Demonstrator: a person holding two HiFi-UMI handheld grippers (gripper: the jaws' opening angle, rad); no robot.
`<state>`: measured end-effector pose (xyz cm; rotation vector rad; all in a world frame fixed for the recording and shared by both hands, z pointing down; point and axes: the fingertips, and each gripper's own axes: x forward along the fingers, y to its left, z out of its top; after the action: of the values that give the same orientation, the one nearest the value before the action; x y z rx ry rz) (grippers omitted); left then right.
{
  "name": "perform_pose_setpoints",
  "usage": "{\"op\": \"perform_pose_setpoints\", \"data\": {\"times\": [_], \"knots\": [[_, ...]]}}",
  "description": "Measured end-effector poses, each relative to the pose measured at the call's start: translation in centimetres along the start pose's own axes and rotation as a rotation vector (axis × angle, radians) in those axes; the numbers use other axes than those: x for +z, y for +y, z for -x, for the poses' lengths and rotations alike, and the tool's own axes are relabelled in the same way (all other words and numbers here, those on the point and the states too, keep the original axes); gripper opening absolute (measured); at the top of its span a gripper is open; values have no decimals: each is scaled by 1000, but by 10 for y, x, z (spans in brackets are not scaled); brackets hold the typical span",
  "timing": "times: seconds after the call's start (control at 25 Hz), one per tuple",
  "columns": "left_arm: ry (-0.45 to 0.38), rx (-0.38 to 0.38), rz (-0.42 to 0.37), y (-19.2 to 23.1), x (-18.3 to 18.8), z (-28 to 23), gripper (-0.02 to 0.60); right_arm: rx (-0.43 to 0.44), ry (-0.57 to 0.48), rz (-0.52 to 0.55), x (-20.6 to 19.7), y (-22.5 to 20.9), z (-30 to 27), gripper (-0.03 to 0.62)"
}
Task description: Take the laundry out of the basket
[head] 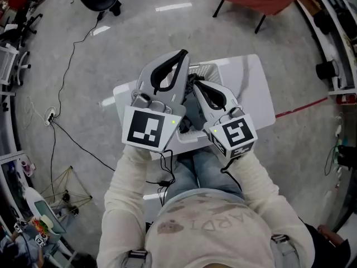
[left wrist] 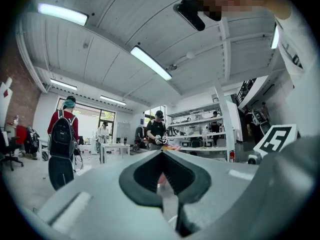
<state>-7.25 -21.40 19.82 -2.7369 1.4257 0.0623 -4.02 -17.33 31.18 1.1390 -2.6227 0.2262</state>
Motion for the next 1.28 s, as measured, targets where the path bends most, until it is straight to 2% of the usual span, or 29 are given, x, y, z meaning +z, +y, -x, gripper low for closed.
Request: {"op": "perform_pose_setpoints", "data": {"times": [0.36, 0.68, 0.92, 1.16, 1.28], "knots": [[47, -35, 60, 8, -95, -30, 0, 23, 184, -66, -128, -25, -55, 28], [111, -62, 124, 9, -183, -28, 0, 12, 302, -123, -222, -42, -87, 28], [156, -53, 143, 15, -236, -16, 0, 25, 368, -122, -275, -47, -105, 28], [181, -46, 149, 20, -268, -5, 0, 57, 459, -114, -321, -40, -115, 32], [187, -33, 157, 26, -275, -2, 0, 72, 476, -107, -332, -36, -118, 71]]}}
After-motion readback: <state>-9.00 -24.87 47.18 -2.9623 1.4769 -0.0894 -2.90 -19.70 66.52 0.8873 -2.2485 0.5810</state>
